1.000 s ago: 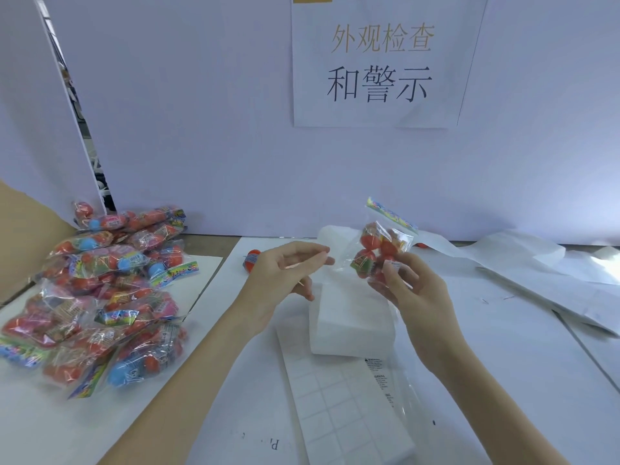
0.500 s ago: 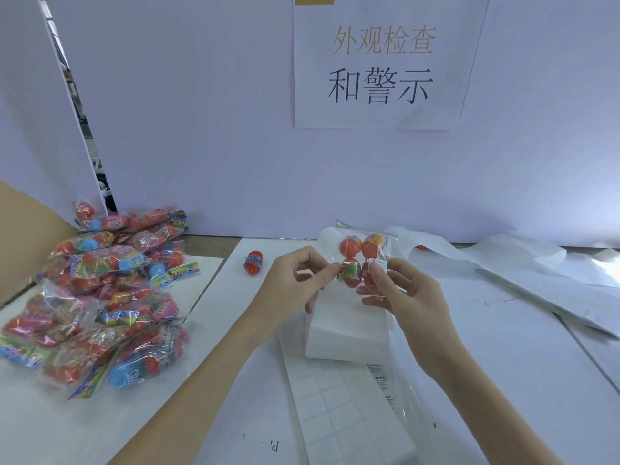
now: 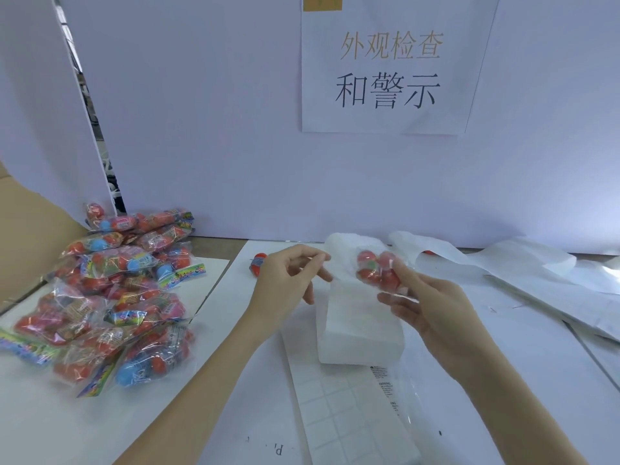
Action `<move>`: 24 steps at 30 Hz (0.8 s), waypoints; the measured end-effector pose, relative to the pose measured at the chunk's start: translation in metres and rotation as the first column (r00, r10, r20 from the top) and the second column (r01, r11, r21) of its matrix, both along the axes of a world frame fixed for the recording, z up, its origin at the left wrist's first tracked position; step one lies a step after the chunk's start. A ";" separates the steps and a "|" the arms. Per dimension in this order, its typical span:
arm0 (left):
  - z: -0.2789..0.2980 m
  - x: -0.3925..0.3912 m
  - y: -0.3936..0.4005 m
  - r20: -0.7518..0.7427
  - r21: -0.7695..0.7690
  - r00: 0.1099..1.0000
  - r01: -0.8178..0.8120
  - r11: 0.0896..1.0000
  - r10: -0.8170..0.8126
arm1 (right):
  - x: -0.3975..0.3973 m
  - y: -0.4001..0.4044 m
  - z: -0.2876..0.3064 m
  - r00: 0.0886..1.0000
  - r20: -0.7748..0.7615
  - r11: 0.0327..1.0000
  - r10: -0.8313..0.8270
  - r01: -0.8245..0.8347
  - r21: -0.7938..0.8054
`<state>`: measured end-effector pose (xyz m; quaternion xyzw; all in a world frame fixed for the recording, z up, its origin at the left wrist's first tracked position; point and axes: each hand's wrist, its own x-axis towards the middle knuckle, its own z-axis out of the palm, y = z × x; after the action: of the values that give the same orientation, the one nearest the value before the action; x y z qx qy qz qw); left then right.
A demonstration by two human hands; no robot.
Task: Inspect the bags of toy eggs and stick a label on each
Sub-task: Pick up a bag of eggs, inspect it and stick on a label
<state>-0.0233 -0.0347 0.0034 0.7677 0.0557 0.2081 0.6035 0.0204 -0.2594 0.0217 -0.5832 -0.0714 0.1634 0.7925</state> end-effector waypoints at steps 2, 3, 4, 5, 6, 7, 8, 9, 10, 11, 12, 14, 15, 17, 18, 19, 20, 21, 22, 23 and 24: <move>0.001 0.001 0.011 -0.007 -0.012 0.992 -0.123 0.992 0.123 | 0.002 -0.018 0.017 0.972 -0.081 0.856 0.220 -0.153 0.495; 0.001 0.001 0.018 0.000 -0.007 0.982 -0.191 0.982 0.191 | 0.000 -0.026 0.025 0.933 -0.071 0.642 0.354 -0.187 0.743; 0.000 0.002 0.026 0.012 0.012 0.965 -0.264 0.965 0.263 | -0.003 -0.033 0.033 0.892 -0.026 0.451 0.451 -0.203 0.869; -0.001 0.003 0.035 0.024 0.053 0.938 -0.347 0.936 0.346 | -0.005 -0.039 0.040 0.871 -0.010 0.393 0.492 -0.212 0.895; -0.003 0.003 0.045 0.035 0.136 0.899 -0.437 0.889 0.436 | -0.005 -0.042 0.043 0.868 -0.027 0.429 0.495 -0.218 0.876; -0.005 0.002 0.056 0.043 0.271 0.852 -0.513 0.814 0.522 | -0.006 -0.042 0.040 0.851 -0.018 0.440 0.525 -0.254 0.862; -0.008 0.000 0.067 0.041 0.441 0.800 -0.552 0.708 0.598 | -0.006 -0.039 0.035 0.825 -0.008 0.440 0.565 -0.293 0.849; -0.010 -0.003 0.077 0.025 0.601 0.750 -0.539 0.589 0.661 | -0.005 -0.035 0.029 0.799 -0.006 0.437 0.602 -0.323 0.840; -0.013 -0.007 0.087 -0.009 0.723 0.705 -0.486 0.492 0.709 | -0.004 -0.030 0.024 0.793 -0.031 0.466 0.608 -0.325 0.823; -0.016 -0.011 0.094 -0.060 0.806 0.666 -0.408 0.429 0.744 | -0.003 -0.026 0.020 0.811 -0.062 0.517 0.582 -0.310 0.797; -0.020 -0.014 0.100 -0.116 0.858 0.629 -0.327 0.397 0.769 | -0.002 -0.022 0.015 0.842 -0.092 0.586 0.531 -0.287 0.758; -0.026 -0.017 0.106 -0.207 0.913 0.561 -0.183 0.364 0.802 | 0.000 -0.015 0.007 0.890 -0.117 0.694 0.441 -0.256 0.673; -0.028 -0.017 0.107 -0.229 0.931 0.529 -0.127 0.343 0.817 | 0.000 -0.011 0.005 0.898 -0.133 0.726 0.419 -0.243 0.643; -0.029 -0.017 0.106 -0.209 0.959 0.484 -0.067 0.274 0.850 | -0.001 -0.005 0.001 0.902 -0.155 0.759 0.403 -0.235 0.607; -0.028 -0.016 0.105 -0.167 0.970 0.480 -0.075 0.230 0.861 | 0.000 -0.004 -0.001 0.902 -0.162 0.773 0.399 -0.236 0.589; -0.027 -0.016 0.103 -0.110 0.976 0.491 -0.113 0.188 0.864 | 0.001 -0.002 -0.003 0.905 -0.167 0.787 0.392 -0.235 0.570; -0.025 -0.015 0.101 -0.053 0.971 0.514 -0.173 0.164 0.856 | 0.002 -0.001 -0.004 0.908 -0.172 0.799 0.383 -0.233 0.554; -0.021 -0.015 0.098 -0.002 0.955 0.545 -0.246 0.163 0.838 | 0.002 0.000 -0.006 0.910 -0.177 0.810 0.376 -0.230 0.539; -0.016 -0.014 0.094 0.057 0.928 0.585 -0.330 0.174 0.809 | 0.003 0.001 -0.008 0.911 -0.183 0.820 0.370 -0.227 0.526; -0.011 -0.013 0.090 0.138 0.885 0.628 -0.426 0.190 0.766 | 0.003 0.001 -0.009 0.912 -0.191 0.829 0.364 -0.223 0.513; -0.006 -0.012 0.084 0.239 0.827 0.666 -0.521 0.211 0.707 | 0.003 0.002 -0.010 0.912 -0.200 0.839 0.359 -0.221 0.497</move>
<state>-0.0351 0.0497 -0.0028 0.8841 0.3045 0.3544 0.0047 0.0235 -0.2570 0.0118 -0.3291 -0.0816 0.3432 0.8759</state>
